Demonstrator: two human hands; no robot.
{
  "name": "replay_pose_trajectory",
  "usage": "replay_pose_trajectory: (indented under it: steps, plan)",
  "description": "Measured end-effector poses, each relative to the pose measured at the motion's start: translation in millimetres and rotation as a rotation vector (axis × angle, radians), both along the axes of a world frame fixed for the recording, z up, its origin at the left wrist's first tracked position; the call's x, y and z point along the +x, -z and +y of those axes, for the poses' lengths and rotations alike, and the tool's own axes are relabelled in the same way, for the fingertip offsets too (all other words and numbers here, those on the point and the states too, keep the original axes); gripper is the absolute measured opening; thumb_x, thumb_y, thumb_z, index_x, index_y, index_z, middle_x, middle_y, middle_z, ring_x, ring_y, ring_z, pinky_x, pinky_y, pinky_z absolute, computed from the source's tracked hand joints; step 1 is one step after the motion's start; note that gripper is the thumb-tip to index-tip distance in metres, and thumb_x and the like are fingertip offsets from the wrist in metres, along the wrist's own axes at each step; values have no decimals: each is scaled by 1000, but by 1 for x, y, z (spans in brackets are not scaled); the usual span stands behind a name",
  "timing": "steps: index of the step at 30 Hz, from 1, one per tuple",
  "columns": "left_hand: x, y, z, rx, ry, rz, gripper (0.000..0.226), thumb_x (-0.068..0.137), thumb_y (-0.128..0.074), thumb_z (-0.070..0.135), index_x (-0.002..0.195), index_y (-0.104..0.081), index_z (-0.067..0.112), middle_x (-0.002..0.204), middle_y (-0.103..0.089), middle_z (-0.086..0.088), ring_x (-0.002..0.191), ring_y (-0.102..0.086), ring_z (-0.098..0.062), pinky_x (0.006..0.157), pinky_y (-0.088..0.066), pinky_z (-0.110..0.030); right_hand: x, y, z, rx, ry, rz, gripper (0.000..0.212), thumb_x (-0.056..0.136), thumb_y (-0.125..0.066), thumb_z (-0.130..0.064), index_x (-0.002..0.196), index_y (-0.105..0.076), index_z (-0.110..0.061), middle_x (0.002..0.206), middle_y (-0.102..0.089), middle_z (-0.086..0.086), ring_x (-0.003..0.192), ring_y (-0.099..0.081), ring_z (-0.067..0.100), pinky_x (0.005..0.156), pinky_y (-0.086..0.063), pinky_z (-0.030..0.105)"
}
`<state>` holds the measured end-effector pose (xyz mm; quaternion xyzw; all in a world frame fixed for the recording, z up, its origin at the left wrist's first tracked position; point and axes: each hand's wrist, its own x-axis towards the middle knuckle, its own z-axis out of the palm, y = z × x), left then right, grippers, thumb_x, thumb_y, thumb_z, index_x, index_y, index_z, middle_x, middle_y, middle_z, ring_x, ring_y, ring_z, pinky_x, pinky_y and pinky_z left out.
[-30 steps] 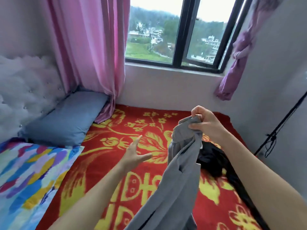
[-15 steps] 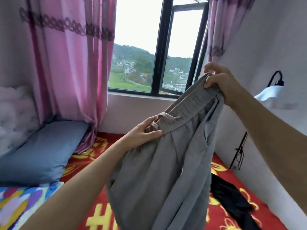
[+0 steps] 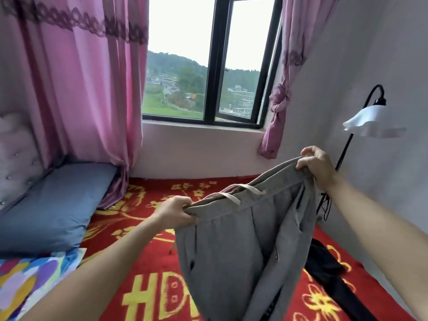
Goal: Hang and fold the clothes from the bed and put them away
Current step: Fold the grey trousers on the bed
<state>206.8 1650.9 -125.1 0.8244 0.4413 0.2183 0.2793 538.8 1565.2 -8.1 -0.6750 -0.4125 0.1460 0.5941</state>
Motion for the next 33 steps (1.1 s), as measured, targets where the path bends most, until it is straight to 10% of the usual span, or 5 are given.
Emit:
replay_pose_trajectory:
  steps: [7,17,24,29,33]
  plan:
    - [7,21,5,470,-268,-41,42,77,-73,27,118,-63,30,103,-62,2,91,-63,-27,72,-45,-33,20,82,4,-24,-53,211,38,74,-51,21,77,-51,-17,74,-51,2,61,-46,15,39,-40,12]
    - [10,80,-26,732,-75,-51,30,63,-70,5,91,-75,15,85,-70,3,69,-68,-16,53,-53,-22,-1,207,13,-630,-216,-137,24,79,-50,10,92,-60,-7,84,-59,7,87,-55,24,66,-42,25]
    - [25,88,-35,539,-50,77,36,67,-73,-8,94,-74,16,90,-70,0,73,-68,-22,55,-51,-28,-117,224,20,-477,-849,-258,69,81,-69,-41,140,-41,-19,128,-44,-12,117,-41,4,97,-36,22]
    - [23,90,-31,400,-200,119,42,82,-64,4,123,-63,16,119,-64,-2,101,-64,-26,80,-50,-34,-141,240,28,-290,-560,-144,10,81,-64,-10,87,-70,-6,85,-69,8,75,-60,13,70,-49,28]
    - [12,88,-19,159,-505,48,50,79,-66,10,128,-58,14,108,-69,-10,100,-63,-28,78,-46,-31,-119,236,31,-286,-460,253,17,84,-56,0,71,-63,-9,69,-64,2,59,-56,7,55,-44,16]
